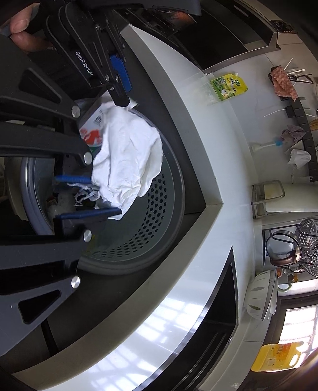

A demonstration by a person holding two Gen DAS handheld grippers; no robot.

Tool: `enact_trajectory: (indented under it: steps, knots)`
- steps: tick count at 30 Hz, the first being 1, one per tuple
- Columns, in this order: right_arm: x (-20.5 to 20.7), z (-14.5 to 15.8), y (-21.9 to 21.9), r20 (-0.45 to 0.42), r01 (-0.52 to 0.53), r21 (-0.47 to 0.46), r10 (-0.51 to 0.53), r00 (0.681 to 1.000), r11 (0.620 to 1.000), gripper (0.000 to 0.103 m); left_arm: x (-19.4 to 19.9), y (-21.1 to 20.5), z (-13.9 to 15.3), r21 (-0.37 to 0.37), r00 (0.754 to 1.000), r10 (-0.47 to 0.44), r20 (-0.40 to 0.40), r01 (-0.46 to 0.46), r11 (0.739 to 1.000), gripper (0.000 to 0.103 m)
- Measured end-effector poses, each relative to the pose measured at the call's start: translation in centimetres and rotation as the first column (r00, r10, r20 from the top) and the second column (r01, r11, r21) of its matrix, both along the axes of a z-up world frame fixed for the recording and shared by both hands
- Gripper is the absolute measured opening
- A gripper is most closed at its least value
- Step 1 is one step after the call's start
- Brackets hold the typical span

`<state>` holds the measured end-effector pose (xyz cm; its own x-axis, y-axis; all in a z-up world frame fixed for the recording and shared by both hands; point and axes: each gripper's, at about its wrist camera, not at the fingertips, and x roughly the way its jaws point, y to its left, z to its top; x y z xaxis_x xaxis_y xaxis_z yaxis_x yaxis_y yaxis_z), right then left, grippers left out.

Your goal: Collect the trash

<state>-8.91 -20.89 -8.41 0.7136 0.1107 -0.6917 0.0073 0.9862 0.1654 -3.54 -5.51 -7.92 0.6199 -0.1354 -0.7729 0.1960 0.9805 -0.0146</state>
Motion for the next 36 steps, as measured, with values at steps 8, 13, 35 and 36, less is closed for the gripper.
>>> enact_trajectory:
  steps: [8,13,35,36]
  knots:
    - [-0.6,0.8,-0.5,0.047,0.021,0.008,-0.021,0.999,1.000,0.060,-0.1,0.3,0.5,-0.001,1.000,0.021,0.016,-0.021,1.000,0.060]
    - [-1.0,1.1,-0.6,0.056,0.027,0.019,-0.028,0.998,0.999,0.061,-0.3,0.5,0.9,0.006,0.999,0.029,0.032,-0.030,1.000,0.064]
    - [-2.7,2.1,1.0,0.093,0.017,-0.024,-0.014,0.996,1.000,0.074,-2.6,2.1,3.4,0.003,0.989,0.083,0.123,-0.084,0.996,0.094]
    - [-2.8,2.2,1.1,0.095,0.017,-0.029,-0.014,0.995,0.999,0.074,-2.6,2.2,3.5,0.005,0.988,0.086,0.126,-0.088,0.996,0.095]
